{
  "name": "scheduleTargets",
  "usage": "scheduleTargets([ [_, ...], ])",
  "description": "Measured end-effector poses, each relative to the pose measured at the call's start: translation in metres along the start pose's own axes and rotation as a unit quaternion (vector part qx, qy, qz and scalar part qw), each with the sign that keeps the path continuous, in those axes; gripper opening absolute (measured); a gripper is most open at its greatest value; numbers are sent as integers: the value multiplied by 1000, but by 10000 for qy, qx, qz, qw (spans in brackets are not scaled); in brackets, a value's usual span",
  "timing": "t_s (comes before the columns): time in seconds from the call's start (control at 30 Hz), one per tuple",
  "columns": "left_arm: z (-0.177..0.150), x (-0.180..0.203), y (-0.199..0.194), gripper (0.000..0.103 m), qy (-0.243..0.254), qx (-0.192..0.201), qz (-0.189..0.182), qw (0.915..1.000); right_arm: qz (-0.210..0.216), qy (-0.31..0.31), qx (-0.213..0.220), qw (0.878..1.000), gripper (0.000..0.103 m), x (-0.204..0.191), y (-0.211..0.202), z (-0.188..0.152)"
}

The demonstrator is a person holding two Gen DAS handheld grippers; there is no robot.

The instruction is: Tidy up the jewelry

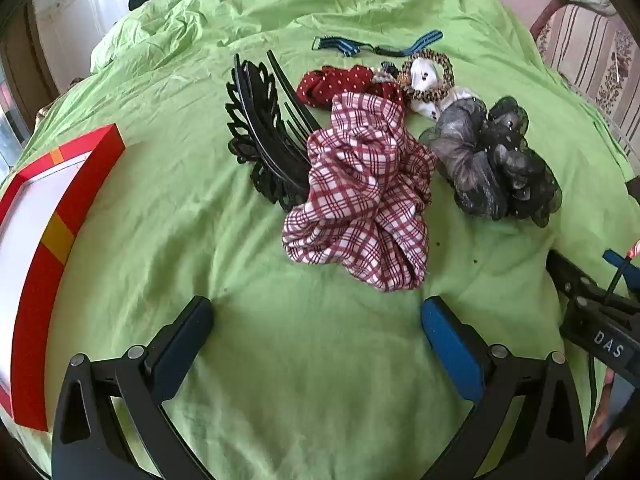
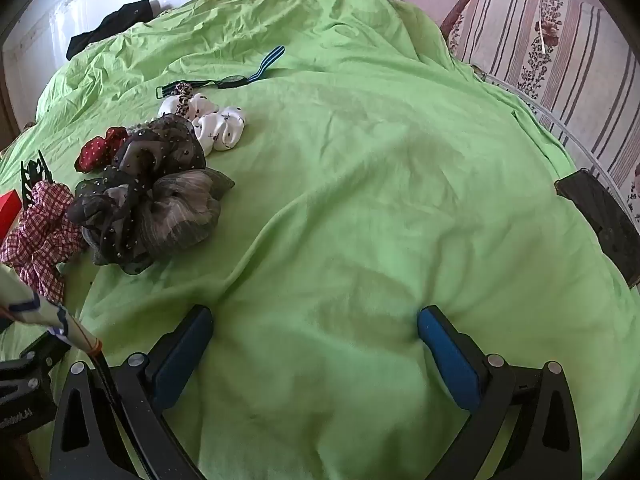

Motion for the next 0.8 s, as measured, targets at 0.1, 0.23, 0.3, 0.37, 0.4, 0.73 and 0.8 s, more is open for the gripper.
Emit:
scheduleTargets([
  [0.1, 1, -1, -1, 103, 56, -90, -32, 9999, -6, -8, -24, 10000, 103, -1, -1, -1],
  [0.23, -4, -1, -25, 103, -157, -46, -24, 9999, 81, -28, -324, 9994, 103, 3, 5, 0],
  [0.3, -11, -7, -39, 103, -285, 124, -56, 9995, 75, 15, -530, 9986, 103, 2, 6, -1],
  [0.37, -12, -11, -58, 103, -350, 305, -60, 9989, 43, -51, -602, 9982, 103, 1, 6, -2],
  [0.4, -12, -14, -68, 103, -392, 407, -47, 9984, 32, -70, -580, 9983, 103, 1, 3, -4],
  [0.73, 1, -44, -142, 103, -620, 1024, -24, 9928, -62, -53, -313, 9995, 102, -3, -54, -24],
  [0.8, 3, -45, -156, 103, -615, 1128, 21, 9917, -24, 39, -204, 9998, 102, -4, -70, -23],
])
Point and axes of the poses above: each gripper's, at about its wrist camera, not at the fingertips, and y roughly the way its jaws point, x to its right, z to its top, the point moved 10 cm from there along y, roughly the way its jaws point, and after that the axes turned 6 degrees about x, right-handed, at the moved point
